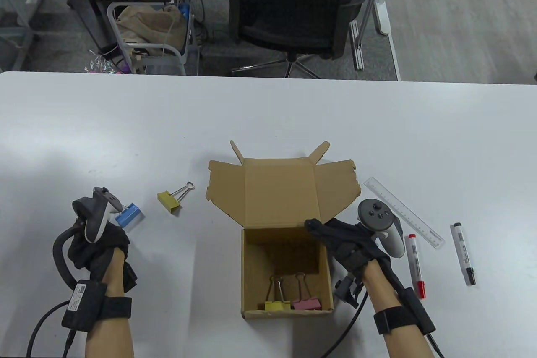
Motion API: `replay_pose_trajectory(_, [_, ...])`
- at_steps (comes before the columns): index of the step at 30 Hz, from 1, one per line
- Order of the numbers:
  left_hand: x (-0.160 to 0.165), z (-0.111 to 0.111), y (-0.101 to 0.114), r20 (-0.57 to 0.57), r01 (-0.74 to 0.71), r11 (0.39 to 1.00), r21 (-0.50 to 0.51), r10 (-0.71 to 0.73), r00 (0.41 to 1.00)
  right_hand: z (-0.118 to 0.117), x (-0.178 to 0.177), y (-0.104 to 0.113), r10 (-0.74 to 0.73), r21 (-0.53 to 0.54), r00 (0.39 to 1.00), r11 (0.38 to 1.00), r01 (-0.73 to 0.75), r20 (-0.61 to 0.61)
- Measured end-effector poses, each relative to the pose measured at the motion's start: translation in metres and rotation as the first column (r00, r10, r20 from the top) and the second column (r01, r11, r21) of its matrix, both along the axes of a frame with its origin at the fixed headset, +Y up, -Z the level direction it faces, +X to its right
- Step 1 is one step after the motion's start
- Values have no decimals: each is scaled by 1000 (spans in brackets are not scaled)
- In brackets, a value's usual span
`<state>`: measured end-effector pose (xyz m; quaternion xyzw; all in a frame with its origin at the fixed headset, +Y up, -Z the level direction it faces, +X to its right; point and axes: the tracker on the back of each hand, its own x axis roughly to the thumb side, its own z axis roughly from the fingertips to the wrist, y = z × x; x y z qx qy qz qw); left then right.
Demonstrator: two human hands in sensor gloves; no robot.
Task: Open four flaps of mailer box and unpack office supplies
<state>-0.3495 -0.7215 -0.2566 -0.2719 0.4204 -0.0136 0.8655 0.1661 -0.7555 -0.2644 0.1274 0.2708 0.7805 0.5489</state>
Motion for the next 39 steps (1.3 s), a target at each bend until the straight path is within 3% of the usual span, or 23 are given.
replay_pose_trajectory(4, [0, 4, 9, -8, 4, 1000, -4, -4, 1000, 0, 0, 0, 1, 0, 1000, 1000, -1, 0])
replay_pose_trajectory(11, [22, 11, 48, 99, 6, 991, 136, -19, 995, 0, 0, 0, 1, 0, 1000, 1000, -1, 0])
replay_pose_trajectory(17, [91, 27, 103, 334, -33, 940, 340, -88, 939, 0, 0, 0, 0, 0, 1000, 1000, 0, 1])
replay_pose_trajectory(22, [167, 53, 138, 573, -177, 893, 414, -104, 813, 0, 0, 0, 0, 0, 1000, 1000, 0, 1])
replay_pose_trajectory(25, [211, 68, 150, 685, -219, 893, 394, -126, 718, 0, 0, 1, 1, 0, 1000, 1000, -1, 3])
replay_pose_trajectory(29, [250, 79, 149, 793, -307, 896, 322, -79, 603, 0, 0, 0, 2, 1, 1000, 1000, -2, 2])
replay_pose_trajectory(35, [286, 82, 127, 888, -326, 937, 123, 43, 457, 0, 0, 0, 2, 2, 1000, 1000, -2, 0])
replay_pose_trajectory(39, [305, 79, 104, 944, -268, 963, -17, 104, 315, 0, 0, 0, 2, 2, 1000, 1000, -2, 0])
